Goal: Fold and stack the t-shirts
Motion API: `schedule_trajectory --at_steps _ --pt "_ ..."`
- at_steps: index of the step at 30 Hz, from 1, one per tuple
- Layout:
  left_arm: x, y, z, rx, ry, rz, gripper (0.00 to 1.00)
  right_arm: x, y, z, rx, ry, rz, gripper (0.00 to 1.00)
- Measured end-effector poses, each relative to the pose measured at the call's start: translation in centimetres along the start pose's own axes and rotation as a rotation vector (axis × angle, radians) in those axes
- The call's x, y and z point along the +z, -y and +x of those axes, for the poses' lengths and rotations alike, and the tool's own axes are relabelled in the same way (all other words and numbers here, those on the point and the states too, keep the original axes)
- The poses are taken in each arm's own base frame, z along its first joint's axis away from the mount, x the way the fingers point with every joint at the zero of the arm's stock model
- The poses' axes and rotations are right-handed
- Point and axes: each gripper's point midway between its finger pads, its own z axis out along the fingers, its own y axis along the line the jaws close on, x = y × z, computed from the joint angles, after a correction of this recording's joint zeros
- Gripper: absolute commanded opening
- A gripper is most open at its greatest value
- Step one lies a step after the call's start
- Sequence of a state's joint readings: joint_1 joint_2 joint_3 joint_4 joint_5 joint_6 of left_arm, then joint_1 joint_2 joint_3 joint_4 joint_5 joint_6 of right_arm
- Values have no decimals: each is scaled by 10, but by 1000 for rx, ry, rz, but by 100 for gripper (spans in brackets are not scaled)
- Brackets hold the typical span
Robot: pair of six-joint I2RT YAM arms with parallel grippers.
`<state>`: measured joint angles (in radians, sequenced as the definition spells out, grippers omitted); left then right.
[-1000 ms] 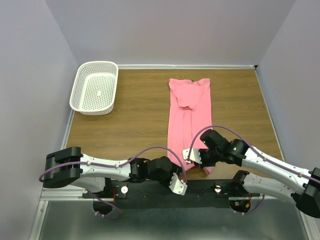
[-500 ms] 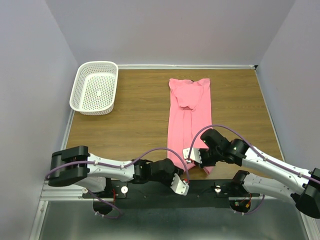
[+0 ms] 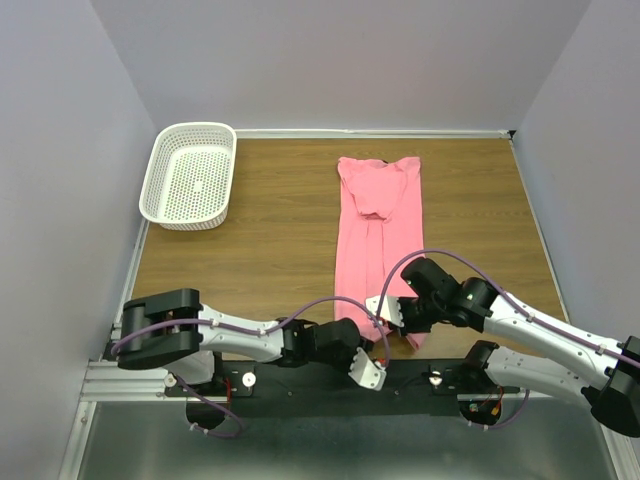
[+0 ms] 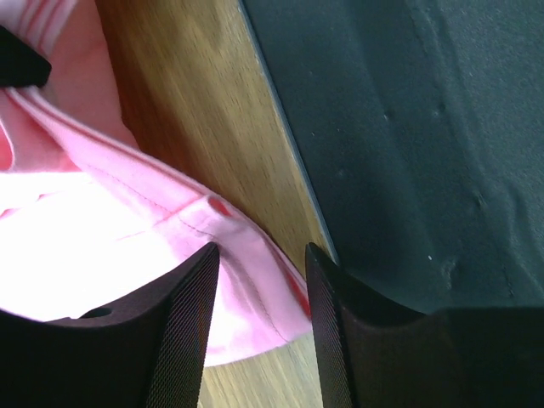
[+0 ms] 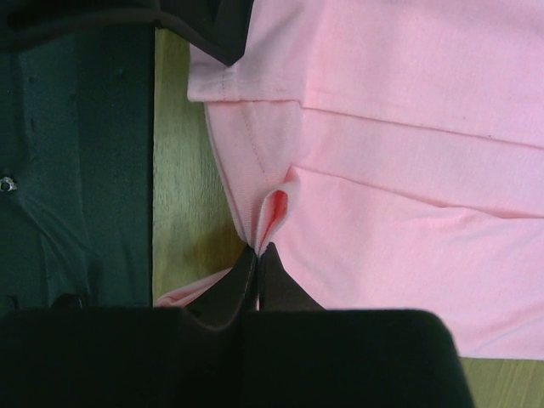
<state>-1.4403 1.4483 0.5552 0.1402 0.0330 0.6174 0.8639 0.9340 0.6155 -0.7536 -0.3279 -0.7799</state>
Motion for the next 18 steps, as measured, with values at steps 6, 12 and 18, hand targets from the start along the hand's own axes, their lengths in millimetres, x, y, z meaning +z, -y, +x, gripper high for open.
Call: schedule_trajectory --at_steps 6,12,18 --pt "9 -8 -1 -10 -14 -2 41 0 0 0 0 2 -2 0" --pt "11 -11 3 -18 -26 -5 26 0 0 0 2 3 -2 0" --pt "12 -10 6 -20 -38 2 15 0 -1 0 2 1 -3 0"
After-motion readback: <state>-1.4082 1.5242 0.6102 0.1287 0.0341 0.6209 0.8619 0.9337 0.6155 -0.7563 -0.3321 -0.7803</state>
